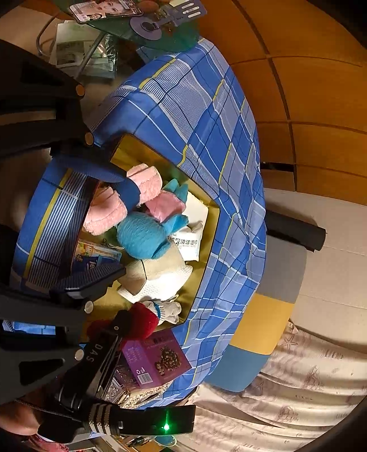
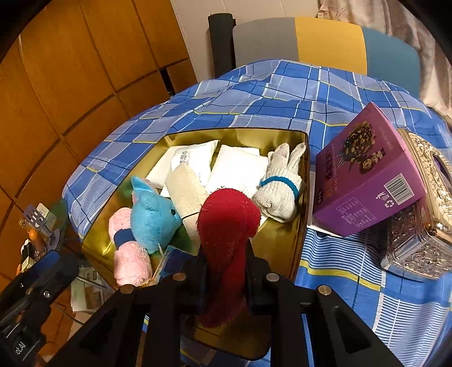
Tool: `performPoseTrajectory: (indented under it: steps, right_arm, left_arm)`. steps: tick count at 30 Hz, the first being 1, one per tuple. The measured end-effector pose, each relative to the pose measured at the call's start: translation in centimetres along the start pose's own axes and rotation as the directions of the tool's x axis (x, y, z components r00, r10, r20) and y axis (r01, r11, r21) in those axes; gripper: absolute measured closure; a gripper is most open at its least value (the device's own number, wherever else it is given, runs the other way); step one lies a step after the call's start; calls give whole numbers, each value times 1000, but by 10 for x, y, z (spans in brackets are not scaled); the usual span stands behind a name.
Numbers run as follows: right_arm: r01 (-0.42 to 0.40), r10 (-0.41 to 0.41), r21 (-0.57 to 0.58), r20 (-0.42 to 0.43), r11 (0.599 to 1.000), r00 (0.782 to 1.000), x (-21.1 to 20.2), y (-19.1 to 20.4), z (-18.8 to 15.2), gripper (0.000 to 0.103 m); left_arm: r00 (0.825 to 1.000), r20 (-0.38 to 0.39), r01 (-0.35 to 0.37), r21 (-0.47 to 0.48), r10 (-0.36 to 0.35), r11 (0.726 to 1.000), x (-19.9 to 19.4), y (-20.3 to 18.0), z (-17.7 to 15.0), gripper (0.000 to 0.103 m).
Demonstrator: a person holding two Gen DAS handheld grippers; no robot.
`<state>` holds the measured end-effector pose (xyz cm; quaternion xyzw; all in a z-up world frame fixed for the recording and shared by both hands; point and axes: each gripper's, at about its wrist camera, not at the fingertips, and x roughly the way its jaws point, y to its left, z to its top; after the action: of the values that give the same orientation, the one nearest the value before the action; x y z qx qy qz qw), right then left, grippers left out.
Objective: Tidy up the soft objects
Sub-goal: 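Lower the red sock into the gold tray and open the right gripper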
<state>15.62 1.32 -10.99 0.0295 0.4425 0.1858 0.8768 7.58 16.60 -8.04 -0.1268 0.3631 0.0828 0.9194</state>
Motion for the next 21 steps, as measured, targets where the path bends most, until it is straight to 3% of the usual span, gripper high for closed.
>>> performPoseTrajectory:
  steps: [14,21]
  right_arm:
    - [54,-54,-11,-13,998,998,8,0,1,82]
    - [86,-86,3,-24,996,996,16,-4,-1,76]
  left_arm:
    - [1000,17,2,12,-2,1000,-4,-4,0,42]
    - [999,35,-13,5,13,1000,-8,-4,3,42]
